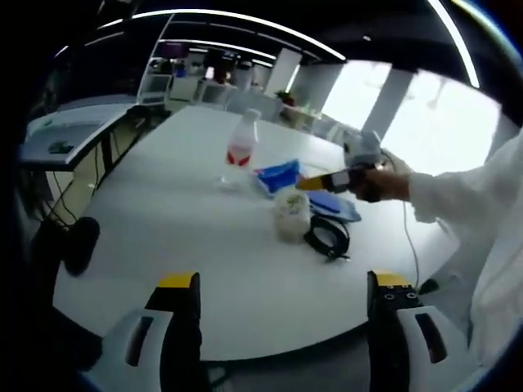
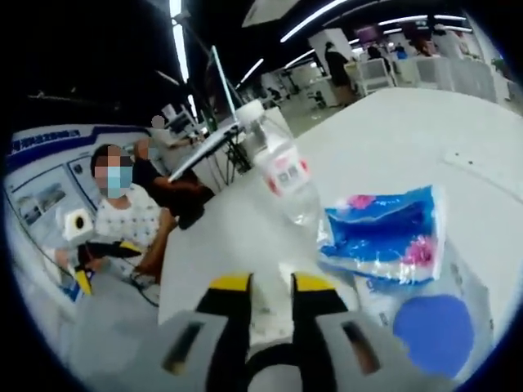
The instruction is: Arrange the tabletop items into an orderly group along one side of the table until the central work area is clear of visible clutter.
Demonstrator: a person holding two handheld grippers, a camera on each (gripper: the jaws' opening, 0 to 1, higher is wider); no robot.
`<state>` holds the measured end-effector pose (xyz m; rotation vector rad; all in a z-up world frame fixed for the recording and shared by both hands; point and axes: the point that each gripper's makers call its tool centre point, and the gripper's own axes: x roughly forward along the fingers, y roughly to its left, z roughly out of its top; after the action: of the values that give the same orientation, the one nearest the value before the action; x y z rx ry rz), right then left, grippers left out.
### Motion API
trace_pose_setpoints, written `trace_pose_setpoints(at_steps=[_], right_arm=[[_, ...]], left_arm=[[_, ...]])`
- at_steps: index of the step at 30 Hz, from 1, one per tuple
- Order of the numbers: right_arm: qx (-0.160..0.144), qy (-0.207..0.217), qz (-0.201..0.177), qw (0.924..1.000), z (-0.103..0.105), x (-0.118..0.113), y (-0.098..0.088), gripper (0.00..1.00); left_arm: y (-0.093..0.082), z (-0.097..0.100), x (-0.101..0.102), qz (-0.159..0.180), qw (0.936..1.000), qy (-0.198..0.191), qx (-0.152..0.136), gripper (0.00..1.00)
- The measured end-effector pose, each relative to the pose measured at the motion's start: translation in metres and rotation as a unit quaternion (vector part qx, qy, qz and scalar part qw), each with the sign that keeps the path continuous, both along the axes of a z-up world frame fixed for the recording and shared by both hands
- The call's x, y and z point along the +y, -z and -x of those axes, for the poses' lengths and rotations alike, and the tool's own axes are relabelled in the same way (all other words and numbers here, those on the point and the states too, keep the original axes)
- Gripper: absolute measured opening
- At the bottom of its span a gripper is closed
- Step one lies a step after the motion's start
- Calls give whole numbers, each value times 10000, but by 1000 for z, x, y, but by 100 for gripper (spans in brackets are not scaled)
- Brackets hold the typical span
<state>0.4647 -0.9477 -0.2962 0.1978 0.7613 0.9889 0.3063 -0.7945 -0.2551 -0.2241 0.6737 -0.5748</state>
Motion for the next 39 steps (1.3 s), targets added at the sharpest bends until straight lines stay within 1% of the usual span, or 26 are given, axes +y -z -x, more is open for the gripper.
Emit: trace_pose_setpoints(at_steps=[1, 4, 5, 8, 9, 10, 12, 15, 20, 23, 26, 29, 31, 33, 34, 36, 37, 39], right_arm=[[-39, -40, -12, 10000, 1, 0, 0, 9], [36, -97, -74, 9999, 7, 1, 1, 1], [41, -138, -76, 9999, 9, 2, 2, 0], [49, -190, -26, 9998, 13, 4, 6, 0], [64, -184, -53, 9998, 13, 4, 6, 0], [155, -105, -183, 9997, 13, 5, 4, 0], [286, 2, -264, 9992, 13, 4, 4, 0], [319, 29, -319, 9990, 14, 3, 2, 0], [222, -65, -385, 9990, 21, 3, -9, 0], [98, -42, -441, 9990, 22, 3, -18, 0], [-97, -9, -521, 9986, 22, 2, -27, 0], [-258, -25, -529, 9983, 22, 3, -34, 0], [-429, -47, -506, 9978, 21, 5, -42, 0], [-752, -119, -390, 9963, 17, 5, -50, 0], [-1008, -196, -255, 9944, 16, 6, -55, 0], [-1353, -317, -76, 9903, 15, 8, -63, 0], [-1655, -459, 51, 9851, 14, 11, -68, 0], [-2103, -657, 250, 9751, 15, 15, -74, 0]], left_arm=[[0, 0, 0, 7, 10000, -9, 4, 80], [-1, 0, -1, 11, 10000, -30, -3, 79], [-1, 0, -1, 11, 10000, -31, -2, 79], [-1, 0, -1, 6, 10000, -32, 0, 79], [-1, 0, -1, 6, 10000, -34, 4, 79], [-1, 0, 0, 10, 10000, -42, 10, 79], [-1, 0, 0, 14, 10000, -63, 12, 79], [-1, 0, 0, 26, 10000, -82, 10, 79], [-1, -1, 1, 60, 9999, -121, 9, 79], [-2, -1, 1, 71, 9999, -132, -11, 79], [-3, 0, 1, 81, 9999, -129, -33, 79], [-4, 0, 0, 93, 9999, -128, -53, 79], [-5, 0, 0, 108, 9998, -122, -78, 79], [-6, 0, -1, 105, 9998, -113, -92, 79], [-6, 0, -1, 105, 9998, -115, -98, 79], [-6, 0, 0, 109, 9998, -121, -102, 79], [-6, -1, 0, 115, 9998, -130, -109, 79], [-6, -1, 0, 121, 9998, -143, -114, 79]])
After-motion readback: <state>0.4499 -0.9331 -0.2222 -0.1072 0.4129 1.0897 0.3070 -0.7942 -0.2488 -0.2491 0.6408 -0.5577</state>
